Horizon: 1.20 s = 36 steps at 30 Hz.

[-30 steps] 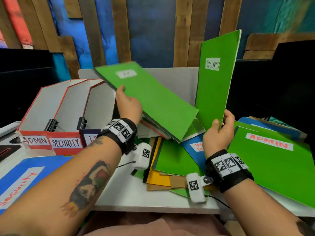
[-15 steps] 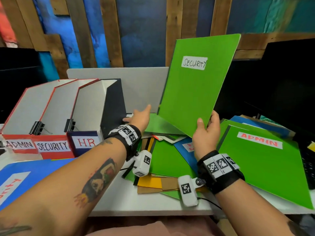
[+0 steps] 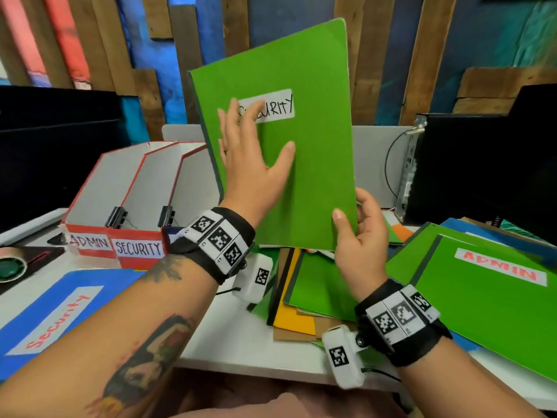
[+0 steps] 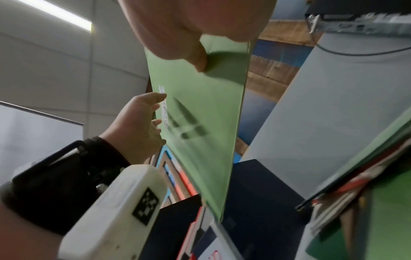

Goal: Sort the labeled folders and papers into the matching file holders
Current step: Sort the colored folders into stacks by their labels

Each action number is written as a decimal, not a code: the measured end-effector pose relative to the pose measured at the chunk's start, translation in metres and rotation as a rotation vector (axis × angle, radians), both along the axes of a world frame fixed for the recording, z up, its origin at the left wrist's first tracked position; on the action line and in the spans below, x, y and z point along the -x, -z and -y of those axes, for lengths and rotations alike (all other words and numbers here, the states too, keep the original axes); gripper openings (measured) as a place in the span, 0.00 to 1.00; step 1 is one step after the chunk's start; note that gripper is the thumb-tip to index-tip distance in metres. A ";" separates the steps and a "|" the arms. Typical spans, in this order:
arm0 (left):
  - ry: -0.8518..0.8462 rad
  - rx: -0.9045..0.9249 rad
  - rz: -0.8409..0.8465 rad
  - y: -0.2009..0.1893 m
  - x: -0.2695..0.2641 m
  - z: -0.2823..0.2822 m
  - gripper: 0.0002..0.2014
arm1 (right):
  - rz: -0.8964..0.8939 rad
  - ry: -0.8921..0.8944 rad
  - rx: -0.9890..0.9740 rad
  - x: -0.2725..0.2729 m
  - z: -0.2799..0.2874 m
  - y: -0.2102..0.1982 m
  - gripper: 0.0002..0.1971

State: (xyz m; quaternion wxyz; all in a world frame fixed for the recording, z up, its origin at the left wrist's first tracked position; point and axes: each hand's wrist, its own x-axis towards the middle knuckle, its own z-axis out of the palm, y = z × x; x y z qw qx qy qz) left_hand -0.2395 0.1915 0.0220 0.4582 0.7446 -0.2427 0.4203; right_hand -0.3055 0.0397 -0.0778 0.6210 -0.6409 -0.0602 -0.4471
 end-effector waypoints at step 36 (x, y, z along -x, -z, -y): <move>-0.378 -0.863 -1.862 0.112 0.000 -0.201 0.50 | -0.818 -0.587 1.428 -0.111 -0.178 0.030 0.26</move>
